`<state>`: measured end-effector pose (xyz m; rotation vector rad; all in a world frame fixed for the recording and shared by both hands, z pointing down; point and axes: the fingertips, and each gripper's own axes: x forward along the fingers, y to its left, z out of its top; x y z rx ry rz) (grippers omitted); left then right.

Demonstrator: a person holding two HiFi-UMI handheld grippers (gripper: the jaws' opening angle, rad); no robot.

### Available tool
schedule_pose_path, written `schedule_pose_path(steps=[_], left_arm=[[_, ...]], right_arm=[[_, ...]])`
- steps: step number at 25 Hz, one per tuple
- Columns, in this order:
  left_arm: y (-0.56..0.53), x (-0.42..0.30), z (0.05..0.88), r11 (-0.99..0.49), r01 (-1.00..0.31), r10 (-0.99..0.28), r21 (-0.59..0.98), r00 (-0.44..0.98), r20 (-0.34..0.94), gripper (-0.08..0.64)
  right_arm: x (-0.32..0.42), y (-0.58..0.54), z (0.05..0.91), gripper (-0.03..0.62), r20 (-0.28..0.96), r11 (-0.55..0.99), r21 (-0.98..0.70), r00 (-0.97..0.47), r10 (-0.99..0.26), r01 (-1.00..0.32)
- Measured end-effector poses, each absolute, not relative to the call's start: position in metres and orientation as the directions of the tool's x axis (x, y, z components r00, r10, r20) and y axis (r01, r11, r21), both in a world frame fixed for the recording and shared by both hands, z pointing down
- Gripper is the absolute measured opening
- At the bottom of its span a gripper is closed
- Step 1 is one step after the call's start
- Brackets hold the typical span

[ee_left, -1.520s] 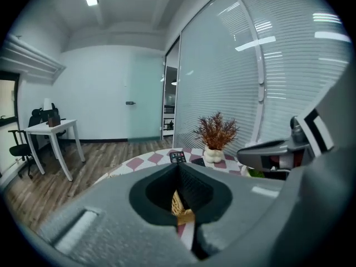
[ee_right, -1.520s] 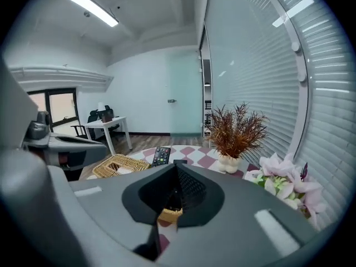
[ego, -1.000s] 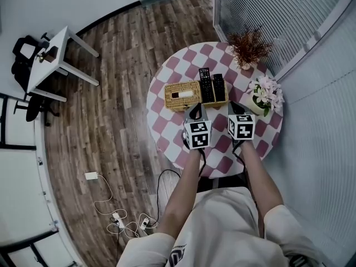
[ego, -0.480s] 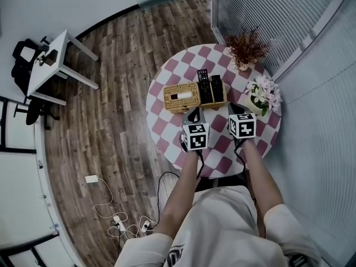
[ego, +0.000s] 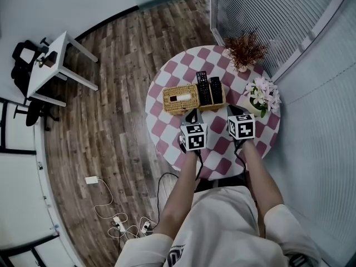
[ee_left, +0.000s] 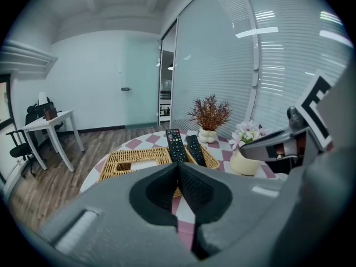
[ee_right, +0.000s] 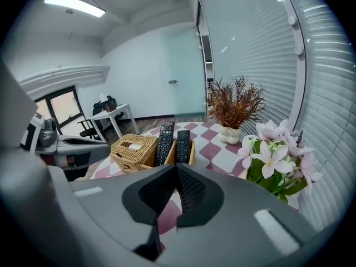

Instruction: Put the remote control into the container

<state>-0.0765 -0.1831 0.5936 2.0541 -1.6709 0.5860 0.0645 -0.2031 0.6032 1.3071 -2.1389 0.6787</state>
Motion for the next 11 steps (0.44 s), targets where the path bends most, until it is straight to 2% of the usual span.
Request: schedule_pose_path(steps=[11], left_arm=[[-0.187,-0.072,0.602,-0.184,-0.981,-0.787,0.054,0.180,0.590,0.007]], right_arm=[[0.076,-0.206,0.609,0.002,0.700,0.402,-0.130,-0.371,-0.610,-0.907]])
